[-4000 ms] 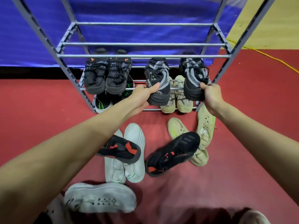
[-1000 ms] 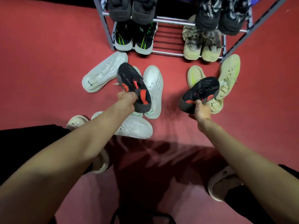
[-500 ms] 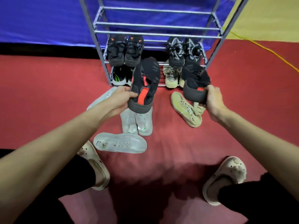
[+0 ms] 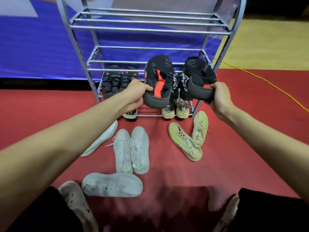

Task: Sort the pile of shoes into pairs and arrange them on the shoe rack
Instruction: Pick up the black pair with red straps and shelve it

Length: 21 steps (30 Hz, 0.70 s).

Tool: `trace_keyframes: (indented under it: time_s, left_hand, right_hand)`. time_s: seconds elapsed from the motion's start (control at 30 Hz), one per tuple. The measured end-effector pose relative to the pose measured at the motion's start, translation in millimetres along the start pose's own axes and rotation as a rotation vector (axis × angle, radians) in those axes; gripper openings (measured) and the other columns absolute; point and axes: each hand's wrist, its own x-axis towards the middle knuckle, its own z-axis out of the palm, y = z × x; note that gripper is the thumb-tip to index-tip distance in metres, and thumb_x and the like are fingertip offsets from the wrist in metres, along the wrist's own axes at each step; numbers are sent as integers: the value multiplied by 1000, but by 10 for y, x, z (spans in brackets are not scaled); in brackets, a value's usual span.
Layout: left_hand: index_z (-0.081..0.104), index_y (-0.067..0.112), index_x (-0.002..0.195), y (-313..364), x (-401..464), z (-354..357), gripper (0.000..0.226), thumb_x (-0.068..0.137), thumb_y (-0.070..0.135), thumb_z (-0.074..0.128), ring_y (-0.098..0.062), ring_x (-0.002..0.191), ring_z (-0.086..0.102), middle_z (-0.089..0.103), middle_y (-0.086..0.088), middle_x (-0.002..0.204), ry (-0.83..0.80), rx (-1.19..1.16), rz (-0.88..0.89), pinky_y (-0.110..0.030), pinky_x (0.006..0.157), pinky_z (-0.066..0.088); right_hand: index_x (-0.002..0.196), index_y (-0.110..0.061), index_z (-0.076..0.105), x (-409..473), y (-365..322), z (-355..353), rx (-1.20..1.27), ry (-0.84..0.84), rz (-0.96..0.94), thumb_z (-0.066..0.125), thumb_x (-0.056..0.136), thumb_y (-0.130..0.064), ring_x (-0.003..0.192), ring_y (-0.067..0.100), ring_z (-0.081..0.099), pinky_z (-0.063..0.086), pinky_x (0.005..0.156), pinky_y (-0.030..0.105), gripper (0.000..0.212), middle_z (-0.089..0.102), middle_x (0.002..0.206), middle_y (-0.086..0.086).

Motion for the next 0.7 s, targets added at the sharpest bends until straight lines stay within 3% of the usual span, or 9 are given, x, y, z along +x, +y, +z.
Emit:
trace_keyframes:
  time_s: [0.1,0.23,0.33,0.4,0.7]
  left_hand:
    - [54,-16,116,112,255,89,30,91,-17,38,-41,107,57,54,-38,128,30,-3,17,-54,108,42]
    - [58,-15,101,195,639,234,21,92,-15,39,-37,103,59,59,-33,116,31,-22,17,-54,106,45]
    - [44,-23,129,232,883,352,38,92,-15,38,-40,109,60,57,-35,126,67,-26,15,-55,105,45]
    - [40,-20,135,239,1041,425,42,93,-14,37,-45,120,57,54,-37,133,78,-31,2,-57,106,44]
    - [48,-20,129,267,1663,632,38,95,-11,37,-41,120,57,54,-35,133,5,-107,5,-52,110,42]
  right_hand:
    - [85,-17,46,276,-62,67,34,3,-1,38,84,-11,59,10,50,38,44,19,11,50,71,-3]
    - [83,-15,50,667,-135,194,56,10,-8,37,85,-8,57,11,50,38,42,17,15,53,69,-1]
    - [75,-17,48,918,-166,302,85,16,3,34,88,-7,55,13,49,34,41,19,21,51,68,0]
    - [73,-18,48,1079,-171,342,110,28,14,34,89,-7,53,13,49,33,39,18,24,52,67,0]
    - [64,-17,49,1740,-149,314,120,33,-8,38,84,-5,39,6,50,33,34,12,26,56,49,-7]
